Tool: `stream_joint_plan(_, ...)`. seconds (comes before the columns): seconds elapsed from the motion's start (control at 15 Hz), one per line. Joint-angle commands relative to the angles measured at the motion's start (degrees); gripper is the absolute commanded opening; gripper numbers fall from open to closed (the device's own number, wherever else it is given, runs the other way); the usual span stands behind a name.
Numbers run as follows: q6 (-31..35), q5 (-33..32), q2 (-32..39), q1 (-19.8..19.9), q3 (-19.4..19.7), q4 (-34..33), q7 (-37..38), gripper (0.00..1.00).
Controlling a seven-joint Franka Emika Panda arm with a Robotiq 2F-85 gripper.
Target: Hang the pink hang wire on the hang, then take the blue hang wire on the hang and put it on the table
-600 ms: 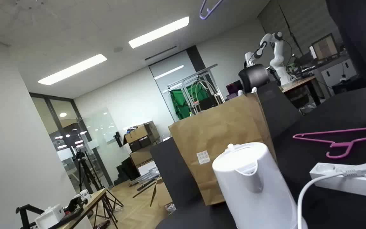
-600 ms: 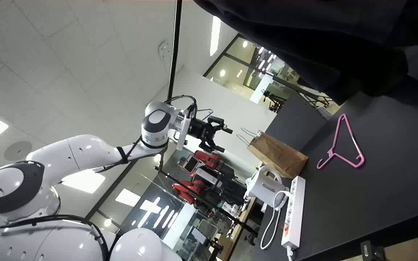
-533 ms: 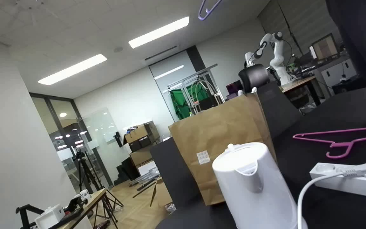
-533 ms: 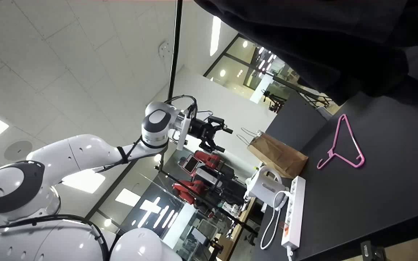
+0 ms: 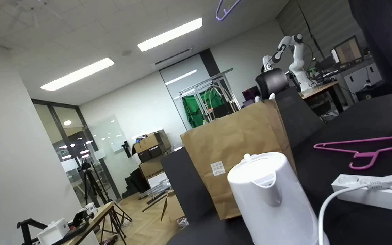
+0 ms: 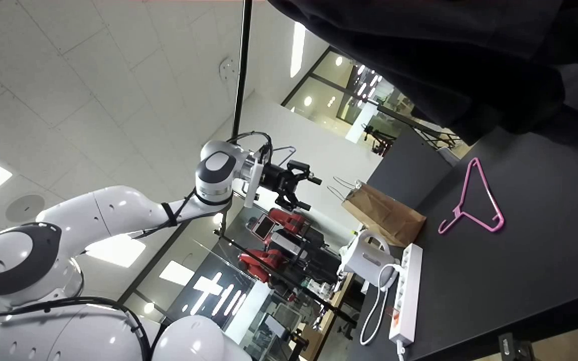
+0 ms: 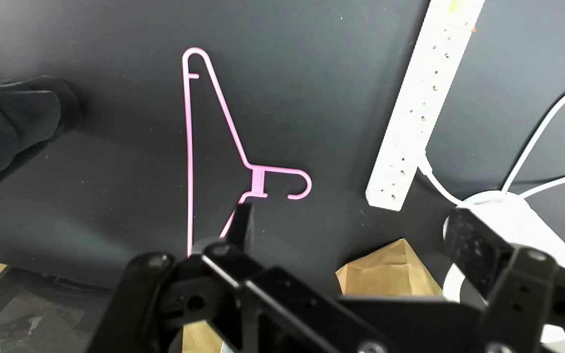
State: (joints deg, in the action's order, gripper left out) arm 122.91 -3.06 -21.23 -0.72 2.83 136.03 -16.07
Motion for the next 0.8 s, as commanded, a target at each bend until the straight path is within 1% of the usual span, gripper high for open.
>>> stream_joint_plan(0.0, -0.2, -0.1, 0.0, -0.2, 0.1, -0.1, 0.1, 1.0)
stream_joint_plan(0.73, -0.5, -0.2, -0.2, -0.3, 0.1, -0.1, -0.4, 1.0)
